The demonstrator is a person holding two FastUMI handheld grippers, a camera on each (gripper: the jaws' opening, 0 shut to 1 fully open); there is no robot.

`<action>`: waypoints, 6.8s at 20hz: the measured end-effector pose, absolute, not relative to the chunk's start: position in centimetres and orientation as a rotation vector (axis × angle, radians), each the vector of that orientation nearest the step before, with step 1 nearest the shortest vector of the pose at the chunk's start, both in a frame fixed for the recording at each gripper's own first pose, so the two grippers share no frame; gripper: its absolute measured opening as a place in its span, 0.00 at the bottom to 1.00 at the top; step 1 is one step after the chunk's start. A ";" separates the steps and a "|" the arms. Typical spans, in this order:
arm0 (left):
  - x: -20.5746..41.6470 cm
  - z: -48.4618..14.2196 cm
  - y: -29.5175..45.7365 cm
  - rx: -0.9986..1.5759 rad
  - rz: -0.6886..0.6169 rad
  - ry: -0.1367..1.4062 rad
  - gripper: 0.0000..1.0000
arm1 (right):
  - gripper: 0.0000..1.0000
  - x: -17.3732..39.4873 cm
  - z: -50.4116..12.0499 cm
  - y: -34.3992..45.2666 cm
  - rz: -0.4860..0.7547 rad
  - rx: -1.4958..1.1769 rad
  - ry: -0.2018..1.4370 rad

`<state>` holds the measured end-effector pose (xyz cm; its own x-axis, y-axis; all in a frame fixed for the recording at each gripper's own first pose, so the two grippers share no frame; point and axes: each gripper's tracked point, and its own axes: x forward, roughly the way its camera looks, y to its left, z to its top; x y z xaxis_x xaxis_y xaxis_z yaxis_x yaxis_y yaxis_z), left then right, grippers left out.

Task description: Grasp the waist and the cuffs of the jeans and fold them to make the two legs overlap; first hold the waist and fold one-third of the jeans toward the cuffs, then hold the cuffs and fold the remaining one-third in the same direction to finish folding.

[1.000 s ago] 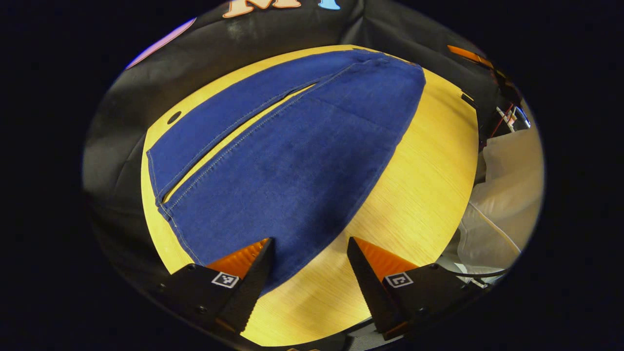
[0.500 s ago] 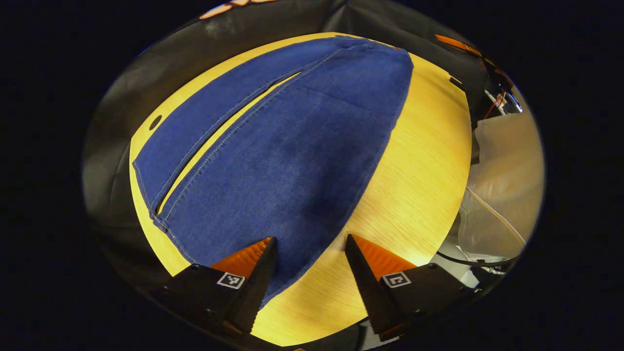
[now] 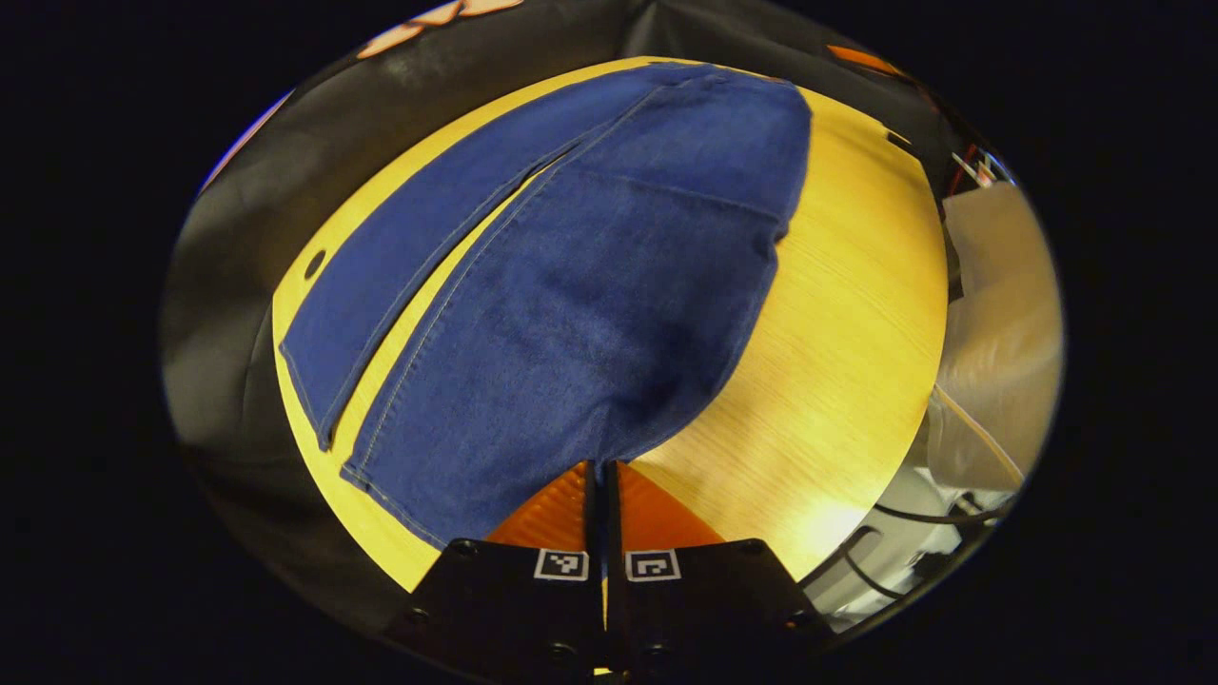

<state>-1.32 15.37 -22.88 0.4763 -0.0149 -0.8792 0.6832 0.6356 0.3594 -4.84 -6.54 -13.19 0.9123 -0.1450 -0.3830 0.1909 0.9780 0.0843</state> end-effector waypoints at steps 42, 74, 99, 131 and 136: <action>0.5 -23.3 15.6 0.695 -0.257 1.132 0.00 | 0.00 -0.2 -31.5 -14.2 0.473 -0.412 0.907; 11.2 -6.6 15.3 0.140 0.042 0.410 0.00 | 0.03 8.3 -16.6 -14.6 -0.299 -0.236 0.496; 33.2 -10.4 16.1 0.074 0.333 0.298 0.49 | 0.33 30.9 -26.8 -16.4 -0.268 0.224 0.472; 22.4 -5.7 0.8 0.151 0.230 0.174 0.95 | 0.65 19.2 -29.0 -33.4 -0.431 0.332 0.554; 21.4 -6.3 0.9 0.130 0.234 0.195 0.95 | 0.18 19.4 -28.7 -33.1 -0.446 0.377 0.507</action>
<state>21.44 0.89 -6.33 0.9540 0.2427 -0.1762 -0.2176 0.9644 0.1499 19.39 -33.06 -28.65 0.7830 -0.3122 -0.5379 0.4942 0.8375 0.2333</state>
